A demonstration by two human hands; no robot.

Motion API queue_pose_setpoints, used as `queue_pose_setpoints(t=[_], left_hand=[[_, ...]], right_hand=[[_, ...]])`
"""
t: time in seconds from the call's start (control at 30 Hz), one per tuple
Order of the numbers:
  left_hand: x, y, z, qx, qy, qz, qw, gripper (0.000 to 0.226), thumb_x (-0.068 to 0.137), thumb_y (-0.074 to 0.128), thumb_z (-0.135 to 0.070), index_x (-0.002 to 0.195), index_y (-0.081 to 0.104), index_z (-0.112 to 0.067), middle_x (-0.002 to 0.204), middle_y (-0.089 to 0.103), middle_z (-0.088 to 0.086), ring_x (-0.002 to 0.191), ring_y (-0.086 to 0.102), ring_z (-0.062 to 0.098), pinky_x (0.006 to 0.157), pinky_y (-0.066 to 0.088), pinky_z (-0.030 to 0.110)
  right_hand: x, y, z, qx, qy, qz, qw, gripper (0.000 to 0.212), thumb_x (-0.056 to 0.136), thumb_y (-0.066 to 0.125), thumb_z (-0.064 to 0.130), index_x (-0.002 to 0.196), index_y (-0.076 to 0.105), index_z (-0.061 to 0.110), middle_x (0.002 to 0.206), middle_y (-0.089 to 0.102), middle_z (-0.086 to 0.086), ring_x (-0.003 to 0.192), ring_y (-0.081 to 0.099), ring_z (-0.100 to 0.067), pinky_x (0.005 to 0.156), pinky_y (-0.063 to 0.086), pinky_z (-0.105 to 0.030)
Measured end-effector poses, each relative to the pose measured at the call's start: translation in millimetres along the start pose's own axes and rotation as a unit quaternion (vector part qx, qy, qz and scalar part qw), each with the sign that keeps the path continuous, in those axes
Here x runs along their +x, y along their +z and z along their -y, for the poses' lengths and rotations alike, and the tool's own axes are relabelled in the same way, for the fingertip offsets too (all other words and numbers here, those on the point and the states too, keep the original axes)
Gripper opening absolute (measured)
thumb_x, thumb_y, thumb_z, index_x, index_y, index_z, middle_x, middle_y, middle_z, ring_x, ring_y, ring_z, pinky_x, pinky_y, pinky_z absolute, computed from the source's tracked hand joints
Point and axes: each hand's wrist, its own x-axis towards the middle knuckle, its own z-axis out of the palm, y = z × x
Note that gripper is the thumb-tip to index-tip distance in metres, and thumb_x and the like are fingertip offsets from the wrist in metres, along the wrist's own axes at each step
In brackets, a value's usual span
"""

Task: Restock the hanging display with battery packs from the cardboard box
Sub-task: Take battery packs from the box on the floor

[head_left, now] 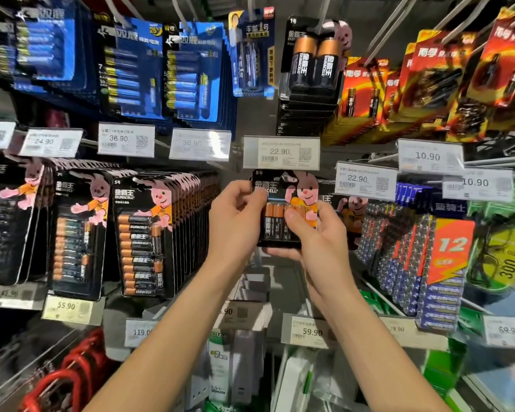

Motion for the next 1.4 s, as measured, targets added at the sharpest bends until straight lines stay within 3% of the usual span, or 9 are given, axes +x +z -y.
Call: queue_pose_setpoints(t=[0.1, 0.27, 0.5, 0.6, 0.73, 0.93, 1.17, 1.27, 1.4], left_hand=[[5, 2, 6, -0.015, -0.029, -0.007, 0.999, 0.01, 0.097, 0.063, -0.016, 0.091, 0.07, -0.011, 0.082, 0.072, 0.006, 0.073, 0.067, 0.013, 0.072, 0.055, 0.034], [5, 2, 5, -0.004, 0.001, -0.023, 1.0, 0.008, 0.096, 0.065, -0.016, 0.092, 0.07, -0.011, 0.088, 0.074, 0.013, 0.079, 0.071, 0.019, 0.079, 0.059, 0.045], [11, 3, 6, -0.005, -0.011, -0.081, 0.997, 0.012, 0.081, 0.067, -0.029, 0.07, 0.066, -0.027, 0.073, 0.068, -0.004, 0.076, 0.066, 0.023, 0.087, 0.055, 0.06], [9, 1, 7, 0.033, 0.019, -0.067, 0.997, 0.017, 0.086, 0.066, -0.025, 0.069, 0.064, -0.025, 0.067, 0.064, -0.008, 0.07, 0.061, 0.016, 0.083, 0.054, 0.056], [9, -1, 10, 0.043, 0.0, -0.07, 0.997, 0.013, 0.08, 0.065, -0.028, 0.068, 0.067, -0.023, 0.072, 0.07, 0.004, 0.081, 0.069, 0.034, 0.083, 0.056, 0.059], [22, 0, 26, 0.054, -0.047, -0.063, 0.995, 0.019, 0.075, 0.065, -0.035, 0.077, 0.07, -0.016, 0.08, 0.075, 0.01, 0.084, 0.072, 0.034, 0.083, 0.058, 0.058], [39, 5, 45, 0.125, -0.032, -0.064, 0.99, 0.025, 0.092, 0.067, -0.038, 0.1, 0.075, -0.015, 0.087, 0.074, -0.001, 0.087, 0.07, 0.015, 0.086, 0.058, 0.039], [46, 5, 50, 0.151, -0.011, -0.073, 0.986, 0.021, 0.092, 0.069, -0.038, 0.091, 0.074, -0.018, 0.082, 0.072, -0.005, 0.084, 0.068, 0.012, 0.079, 0.053, 0.03], [53, 11, 57, 0.15, -0.01, -0.08, 0.985, 0.018, 0.093, 0.07, -0.034, 0.083, 0.071, -0.019, 0.08, 0.07, -0.006, 0.076, 0.064, 0.004, 0.068, 0.045, 0.018]], right_hand=[[5, 1, -3, -0.011, 0.004, -0.004, 1.0, 0.024, 0.1, 0.06, 0.012, 0.122, 0.061, 0.02, 0.122, 0.068, -0.008, 0.113, 0.067, -0.027, 0.068, 0.063, -0.042], [4, 2, -1, -0.017, -0.011, -0.008, 1.0, 0.019, 0.1, 0.061, 0.012, 0.118, 0.061, 0.016, 0.119, 0.068, -0.01, 0.109, 0.069, -0.026, 0.066, 0.063, -0.042], [5, 12, 5, -0.023, 0.001, 0.004, 1.0, 0.022, 0.099, 0.061, 0.012, 0.121, 0.061, 0.014, 0.114, 0.071, -0.006, 0.104, 0.071, -0.022, 0.067, 0.064, -0.04], [0, 10, 4, -0.014, -0.004, -0.007, 1.0, 0.019, 0.099, 0.061, 0.01, 0.118, 0.062, 0.012, 0.111, 0.071, -0.008, 0.098, 0.073, -0.022, 0.064, 0.063, -0.041], [-5, 11, 2, 0.003, 0.015, -0.005, 1.0, 0.015, 0.099, 0.062, 0.011, 0.114, 0.063, 0.011, 0.106, 0.072, -0.01, 0.094, 0.074, -0.024, 0.065, 0.064, -0.046], [6, 11, -2, -0.011, 0.05, -0.016, 0.999, 0.016, 0.099, 0.062, 0.012, 0.115, 0.061, 0.009, 0.107, 0.07, -0.008, 0.093, 0.073, -0.018, 0.064, 0.064, -0.041], [18, 6, -34, -0.06, 0.061, -0.061, 0.994, 0.021, 0.098, 0.066, 0.026, 0.112, 0.061, 0.011, 0.119, 0.065, -0.013, 0.098, 0.073, -0.024, 0.066, 0.06, -0.022], [20, 1, -45, -0.081, 0.057, -0.056, 0.994, 0.023, 0.1, 0.061, 0.021, 0.107, 0.055, -0.001, 0.114, 0.062, -0.023, 0.09, 0.075, -0.024, 0.07, 0.062, -0.025], [25, 1, -45, -0.129, 0.037, -0.072, 0.988, 0.023, 0.101, 0.059, 0.021, 0.085, 0.045, 0.011, 0.091, 0.055, -0.013, 0.08, 0.075, -0.02, 0.07, 0.064, -0.036]])
